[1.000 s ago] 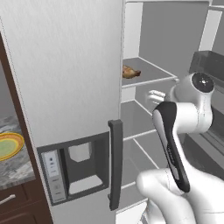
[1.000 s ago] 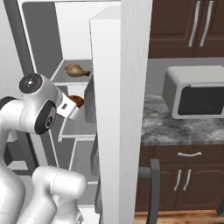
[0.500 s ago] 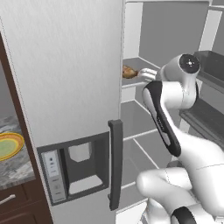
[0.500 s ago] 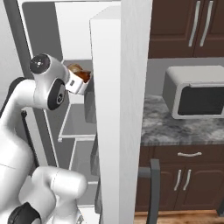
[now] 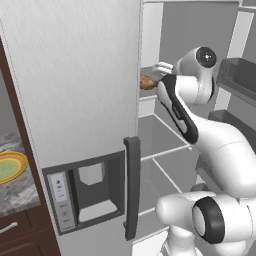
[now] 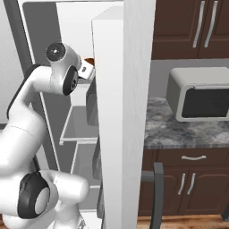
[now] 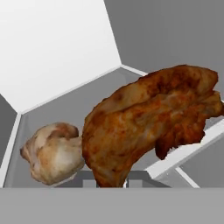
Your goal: Place the chicken drumstick on the counter behind the older chicken drumstick on the same shelf of the fridge to maintain FIFO order. Close the fridge door when finished.
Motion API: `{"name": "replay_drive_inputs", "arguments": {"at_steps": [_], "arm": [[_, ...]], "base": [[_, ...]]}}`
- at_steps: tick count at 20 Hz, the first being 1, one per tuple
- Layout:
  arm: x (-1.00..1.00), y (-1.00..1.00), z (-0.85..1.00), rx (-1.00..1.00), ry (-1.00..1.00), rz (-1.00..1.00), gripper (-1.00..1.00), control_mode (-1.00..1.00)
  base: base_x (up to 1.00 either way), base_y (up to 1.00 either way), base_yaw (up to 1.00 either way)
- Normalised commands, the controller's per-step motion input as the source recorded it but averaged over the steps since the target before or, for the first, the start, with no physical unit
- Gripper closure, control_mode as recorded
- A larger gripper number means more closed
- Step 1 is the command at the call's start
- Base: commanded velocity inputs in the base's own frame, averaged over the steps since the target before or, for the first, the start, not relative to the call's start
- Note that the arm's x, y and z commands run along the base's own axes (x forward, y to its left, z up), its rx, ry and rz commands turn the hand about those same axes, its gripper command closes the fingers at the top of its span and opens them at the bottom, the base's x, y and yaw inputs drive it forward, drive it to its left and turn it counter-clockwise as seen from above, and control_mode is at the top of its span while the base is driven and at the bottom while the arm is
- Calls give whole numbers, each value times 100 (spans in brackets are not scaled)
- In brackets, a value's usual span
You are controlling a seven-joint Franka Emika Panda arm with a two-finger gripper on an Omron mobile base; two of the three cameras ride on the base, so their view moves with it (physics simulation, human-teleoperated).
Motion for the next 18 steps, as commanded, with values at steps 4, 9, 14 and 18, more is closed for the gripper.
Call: {"name": "replay_drive_inputs", "arguments": {"at_steps": [4,9,14,18], "arm": [[71,0,0,0,0,4,100,-100],[73,0,0,0,0,1,100,-100],[74,0,0,0,1,0,100,-100],[84,0,-24,0,10,0,100,-100]], "base": [[0,0,0],[0,0,0],[0,0,0],[0,0,0]]}}
